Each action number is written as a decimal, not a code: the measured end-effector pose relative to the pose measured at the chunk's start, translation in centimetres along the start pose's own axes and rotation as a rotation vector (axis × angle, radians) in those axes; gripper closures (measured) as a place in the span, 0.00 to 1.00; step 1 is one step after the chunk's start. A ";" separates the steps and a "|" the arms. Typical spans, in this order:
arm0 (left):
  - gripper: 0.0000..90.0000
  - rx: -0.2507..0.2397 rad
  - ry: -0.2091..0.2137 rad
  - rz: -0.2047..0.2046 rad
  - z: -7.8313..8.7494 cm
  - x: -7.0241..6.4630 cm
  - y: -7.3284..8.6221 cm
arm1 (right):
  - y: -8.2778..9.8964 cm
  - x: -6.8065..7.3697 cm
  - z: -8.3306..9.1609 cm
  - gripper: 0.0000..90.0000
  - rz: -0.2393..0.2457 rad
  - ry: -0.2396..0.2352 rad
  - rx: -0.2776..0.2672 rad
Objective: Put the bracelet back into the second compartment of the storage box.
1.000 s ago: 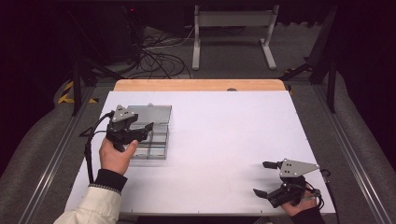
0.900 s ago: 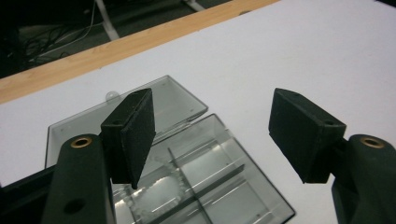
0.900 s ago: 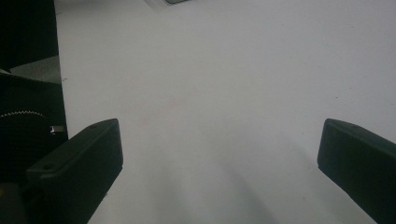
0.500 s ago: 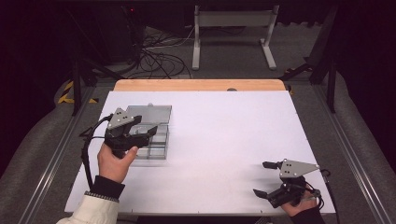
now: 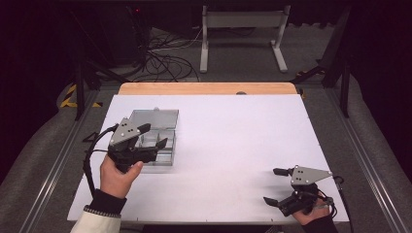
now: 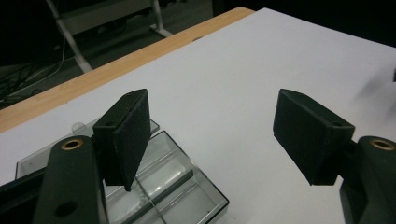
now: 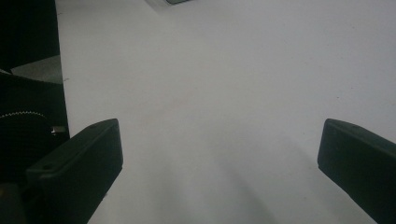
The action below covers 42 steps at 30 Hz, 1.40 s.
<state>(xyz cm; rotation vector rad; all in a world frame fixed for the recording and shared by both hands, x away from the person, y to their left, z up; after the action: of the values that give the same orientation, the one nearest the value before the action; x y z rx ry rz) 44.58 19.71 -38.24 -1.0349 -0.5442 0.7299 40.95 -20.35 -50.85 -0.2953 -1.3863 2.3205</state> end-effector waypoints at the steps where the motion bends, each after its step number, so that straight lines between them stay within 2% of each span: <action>1: 0.31 -0.008 0.004 -0.013 0.2 -0.2 0.1 | 0.0 0.0 0.0 0.00 0.000 0.000 0.000; 5: 0.31 -0.032 0.026 -0.057 1.1 -1.1 0.7 | 0.0 0.0 0.0 0.00 0.001 -0.002 -0.002; 9: 0.30 -0.039 0.064 -0.069 1.5 -1.9 1.6 | 0.0 0.0 0.0 0.00 -0.001 -0.003 0.000; 12: 0.30 -0.043 0.096 -0.054 1.6 -2.4 2.5 | 0.0 0.1 0.0 0.00 0.001 -0.002 0.000; 14: 0.29 -0.046 0.103 -0.044 1.6 -2.7 3.3 | 0.0 0.1 0.0 0.00 0.000 -0.003 -0.002; 15: 0.29 -0.044 0.106 -0.050 1.5 -2.7 3.7 | 0.0 0.1 0.0 0.00 -0.001 -0.003 0.001; 20: 0.28 -0.042 0.131 -0.028 1.5 -2.9 5.5 | 0.0 0.1 0.0 0.00 -0.001 -0.005 0.002; 25: 0.28 -0.054 0.153 -0.029 1.7 -2.8 6.7 | 0.0 0.1 0.0 0.00 -0.001 -0.009 0.001; 27: 0.28 -0.065 0.165 -0.018 1.8 -2.8 7.1 | 0.0 0.1 0.0 0.00 -0.001 -0.008 0.001; 33: 0.29 -0.074 0.176 0.008 1.8 -2.6 8.2 | 0.0 0.1 0.0 0.00 0.000 -0.008 0.003; 34: 0.29 -0.074 0.169 -0.003 1.9 -2.5 8.3 | 0.0 0.1 0.0 0.00 0.000 -0.009 0.003; 38: 0.29 -0.066 0.170 0.003 2.0 -2.3 9.2 | 0.0 0.1 0.0 0.00 0.001 -0.010 -0.001; 42: 0.29 -0.055 0.193 0.041 2.1 -2.1 10.3 | 0.0 0.2 0.0 0.00 0.003 -0.011 -0.001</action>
<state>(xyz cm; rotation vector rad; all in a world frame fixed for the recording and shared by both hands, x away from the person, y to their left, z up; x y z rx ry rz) 38.86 22.56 -46.89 -1.1570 -0.3793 0.6451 40.82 -20.25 -50.85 -0.2853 -1.3926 2.3271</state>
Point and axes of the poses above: each handheld gripper's, and its own axes: z roughly backward along the jaws, y roughly out of its underside, x roughly to its left, the point moved 6 cm from there along -z, roughly forward along the jaws, and after that the axes turned 2 degrees about -x, right-handed, at the moved point
